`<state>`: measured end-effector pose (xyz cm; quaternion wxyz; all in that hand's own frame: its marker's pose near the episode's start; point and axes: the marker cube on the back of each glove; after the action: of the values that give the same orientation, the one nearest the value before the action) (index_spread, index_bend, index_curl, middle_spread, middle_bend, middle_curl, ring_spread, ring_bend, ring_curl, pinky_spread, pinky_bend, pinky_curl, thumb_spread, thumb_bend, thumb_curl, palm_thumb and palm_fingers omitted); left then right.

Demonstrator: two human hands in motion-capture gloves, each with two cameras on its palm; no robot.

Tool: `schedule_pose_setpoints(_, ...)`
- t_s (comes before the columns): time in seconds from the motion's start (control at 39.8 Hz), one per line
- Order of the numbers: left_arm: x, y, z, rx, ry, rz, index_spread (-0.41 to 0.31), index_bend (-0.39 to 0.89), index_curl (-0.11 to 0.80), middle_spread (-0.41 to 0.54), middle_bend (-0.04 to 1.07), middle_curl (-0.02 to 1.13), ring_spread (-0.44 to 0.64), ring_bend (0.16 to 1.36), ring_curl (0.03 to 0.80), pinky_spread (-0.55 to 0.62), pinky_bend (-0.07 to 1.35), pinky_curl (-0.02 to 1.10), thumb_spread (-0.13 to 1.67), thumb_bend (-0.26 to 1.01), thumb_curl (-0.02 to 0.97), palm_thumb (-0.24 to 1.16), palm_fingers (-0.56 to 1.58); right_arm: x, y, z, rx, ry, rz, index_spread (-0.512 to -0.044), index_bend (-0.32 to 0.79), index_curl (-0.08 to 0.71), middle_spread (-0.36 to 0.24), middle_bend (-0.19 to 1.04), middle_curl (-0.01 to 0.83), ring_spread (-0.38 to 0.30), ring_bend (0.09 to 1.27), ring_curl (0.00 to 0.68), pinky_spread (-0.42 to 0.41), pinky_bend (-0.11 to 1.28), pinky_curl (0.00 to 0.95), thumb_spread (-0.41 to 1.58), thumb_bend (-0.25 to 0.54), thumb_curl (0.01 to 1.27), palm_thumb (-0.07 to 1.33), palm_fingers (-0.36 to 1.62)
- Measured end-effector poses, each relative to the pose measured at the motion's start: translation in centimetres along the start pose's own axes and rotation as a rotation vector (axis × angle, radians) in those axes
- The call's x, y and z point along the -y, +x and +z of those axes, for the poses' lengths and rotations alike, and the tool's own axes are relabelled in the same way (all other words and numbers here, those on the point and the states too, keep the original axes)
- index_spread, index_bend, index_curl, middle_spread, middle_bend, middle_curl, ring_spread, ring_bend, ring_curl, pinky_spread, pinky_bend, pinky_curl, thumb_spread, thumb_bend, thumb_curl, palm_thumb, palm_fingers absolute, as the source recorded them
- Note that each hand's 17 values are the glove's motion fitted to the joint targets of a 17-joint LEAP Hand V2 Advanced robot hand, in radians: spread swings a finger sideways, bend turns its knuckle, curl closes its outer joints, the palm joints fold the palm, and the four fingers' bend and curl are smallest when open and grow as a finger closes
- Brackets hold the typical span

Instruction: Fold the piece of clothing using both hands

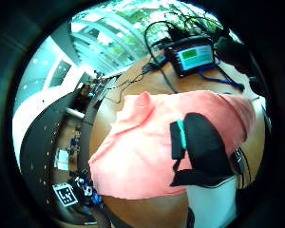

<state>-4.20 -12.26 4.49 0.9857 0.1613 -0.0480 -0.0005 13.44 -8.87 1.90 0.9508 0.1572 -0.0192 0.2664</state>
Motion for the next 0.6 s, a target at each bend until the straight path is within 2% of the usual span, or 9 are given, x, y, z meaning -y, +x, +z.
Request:
schedule_pose_setpoints(0.13,-0.9,0.0,2.8,0.052,-0.107,-0.041,-0.241,0.18,0.408,-0.265,0.25,0.45,-0.26,0.51,0.357,0.01,0.17,0.39,1.2,-0.04,0.339,0.63,0.8,0.5,3.2,2.0,-0.077,-0.073,0.194,-0.275,-0.01,0.308,-0.063,0.15,0.39,-0.107,0.59,0.432,-0.006,0.51,0.43,1.15,-0.083,0.35,0.66,0.78)
schedule_pose_setpoints(0.23,-1.5,-0.1,4.4,0.038,-0.294,-0.06,-0.221,0.19,0.422,-0.197,0.15,0.43,-0.14,0.44,0.348,0.14,0.18,0.39,1.29,-0.06,0.293,0.49,0.59,0.7,3.5,3.6,-0.124,-0.139,0.231,-0.27,-0.02,0.245,-0.024,0.16,0.382,-0.098,0.67,0.437,-0.004,0.58,0.439,1.2,-0.065,0.32,0.54,0.76)
schedule_pose_setpoints(0.33,-1.5,-0.3,5.5,-0.004,-0.401,-0.058,-0.169,0.1,0.4,-0.086,0.06,0.39,0.01,0.43,0.356,0.22,0.33,0.44,1.37,-0.09,0.228,0.28,0.31,1.0,3.4,4.9,-0.136,-0.155,0.238,-0.269,-0.08,0.168,-0.01,0.21,0.394,-0.123,0.78,0.458,-0.082,0.65,0.456,1.23,-0.051,0.3,0.45,0.87)
schedule_pose_setpoints(0.35,-1.4,-0.3,5.7,-0.022,-0.411,-0.057,-0.166,0.13,0.405,-0.081,0.1,0.4,0.02,0.43,0.359,0.24,0.32,0.44,1.38,-0.06,0.225,0.28,0.35,1.1,3.3,5.2,-0.132,-0.155,0.236,-0.266,-0.06,0.16,-0.007,0.21,0.394,-0.124,0.78,0.455,-0.079,0.65,0.453,1.24,-0.046,0.3,0.43,0.85)
schedule_pose_setpoints(0.38,-1.3,-0.2,6.0,-0.039,-0.416,-0.057,-0.153,0.07,0.381,-0.055,0.06,0.37,0.06,0.43,0.346,0.25,0.38,0.45,1.4,-0.08,0.2,0.2,0.27,1.2,3.2,5.5,-0.127,-0.155,0.232,-0.269,-0.08,0.144,-0.004,0.24,0.405,-0.129,0.82,0.473,-0.102,0.67,0.469,1.24,-0.03,0.3,0.45,0.88)
schedule_pose_setpoints(0.43,-1.0,0.0,6.5,-0.064,-0.415,-0.057,-0.143,0.07,0.365,-0.031,0.08,0.35,0.1,0.45,0.346,0.28,0.44,0.45,1.42,-0.07,0.18,0.13,0.23,1.4,2.9,5.8,-0.117,-0.156,0.22,-0.268,-0.1,0.104,-0.025,0.29,0.417,-0.138,0.87,0.479,-0.133,0.7,0.473,1.24,0.007,0.32,0.52,0.94)
schedule_pose_setpoints(0.45,-0.9,0.2,6.5,-0.071,-0.411,-0.054,-0.139,0.08,0.358,-0.026,0.1,0.35,0.11,0.45,0.34,0.29,0.46,0.45,1.42,-0.06,0.173,0.1,0.21,1.6,2.9,5.8,-0.113,-0.156,0.214,-0.268,-0.05,0.109,-0.061,0.36,0.443,-0.153,0.86,0.48,-0.148,0.7,0.476,1.23,0.056,0.35,0.62,1.03)
schedule_pose_setpoints(0.53,-0.3,1.6,5.9,-0.087,-0.406,-0.025,-0.128,0.1,0.343,-0.005,0.12,0.33,0.15,0.47,0.331,0.31,0.51,0.46,1.45,-0.04,0.155,0.04,0.2,2.3,3.2,5.7,-0.1,-0.142,0.213,-0.271,0.11,0.148,-0.128,0.41,0.464,-0.187,0.84,0.484,-0.186,0.7,0.481,1.19,0.132,0.39,0.8,1.19)
schedule_pose_setpoints(0.6,0.5,3.4,6.1,-0.1,-0.409,0.012,-0.121,0.11,0.332,0.01,0.14,0.32,0.18,0.49,0.329,0.33,0.55,0.46,1.46,-0.03,0.143,-0.01,0.18,3.3,4.5,5.2,-0.071,-0.104,0.254,-0.269,0.14,0.177,-0.165,0.46,0.489,-0.202,0.84,0.502,-0.225,0.68,0.489,1.13,0.156,0.42,0.89,1.23)
